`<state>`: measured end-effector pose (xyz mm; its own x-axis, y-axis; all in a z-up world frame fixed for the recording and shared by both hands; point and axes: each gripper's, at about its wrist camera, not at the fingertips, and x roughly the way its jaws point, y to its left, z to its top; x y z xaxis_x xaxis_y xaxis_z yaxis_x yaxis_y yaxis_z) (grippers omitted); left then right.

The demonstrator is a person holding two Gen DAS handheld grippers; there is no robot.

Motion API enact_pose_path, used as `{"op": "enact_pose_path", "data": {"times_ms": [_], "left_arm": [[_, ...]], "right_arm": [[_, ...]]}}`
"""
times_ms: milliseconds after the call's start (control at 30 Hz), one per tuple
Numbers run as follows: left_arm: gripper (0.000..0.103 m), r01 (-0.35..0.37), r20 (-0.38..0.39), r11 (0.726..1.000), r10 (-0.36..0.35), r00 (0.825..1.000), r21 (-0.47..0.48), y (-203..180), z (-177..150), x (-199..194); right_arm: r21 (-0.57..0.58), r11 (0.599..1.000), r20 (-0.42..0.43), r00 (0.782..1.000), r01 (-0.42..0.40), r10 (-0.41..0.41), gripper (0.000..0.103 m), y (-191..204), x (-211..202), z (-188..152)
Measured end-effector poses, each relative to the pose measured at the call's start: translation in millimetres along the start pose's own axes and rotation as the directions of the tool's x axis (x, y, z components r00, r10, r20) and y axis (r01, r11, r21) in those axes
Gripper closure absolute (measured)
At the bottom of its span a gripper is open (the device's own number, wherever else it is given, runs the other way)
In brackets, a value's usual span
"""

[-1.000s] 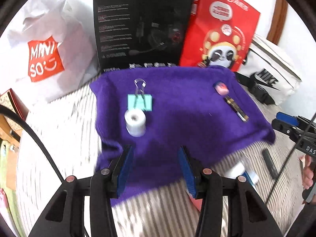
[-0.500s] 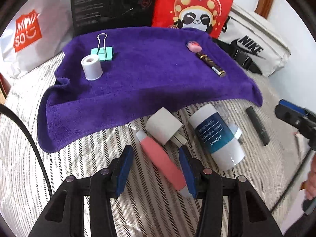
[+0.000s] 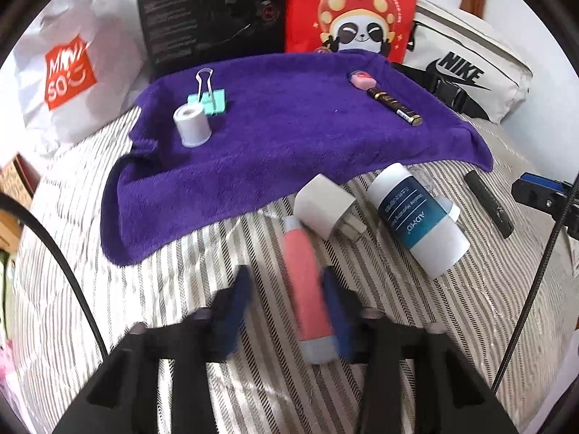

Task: Organize rigid objects
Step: 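Grasp the pink tube with the left tool while the right tool reaches the black Horizon case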

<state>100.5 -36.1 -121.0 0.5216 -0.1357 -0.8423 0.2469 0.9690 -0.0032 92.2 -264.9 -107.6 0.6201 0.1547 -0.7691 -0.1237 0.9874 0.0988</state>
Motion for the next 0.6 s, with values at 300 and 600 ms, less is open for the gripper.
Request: {"op": "enact_pose_path", "data": {"times_ms": [300,600], "left_arm": [[0.085,0.009,0.006,1.000,-0.009,1.000,-0.009,0.2,5.4,3.2],[0.086,0.009,0.013,1.000,-0.008,1.000,-0.015,3.4,3.6,3.2]], "right_arm": [[0.022,1.000,-0.032,0.999,0.023,-0.022,0.053,-15.8,10.6,-7.6],[0.002,1.000,-0.071,0.997,0.000,0.001,0.061,-14.3,39.6,-8.5]]}}
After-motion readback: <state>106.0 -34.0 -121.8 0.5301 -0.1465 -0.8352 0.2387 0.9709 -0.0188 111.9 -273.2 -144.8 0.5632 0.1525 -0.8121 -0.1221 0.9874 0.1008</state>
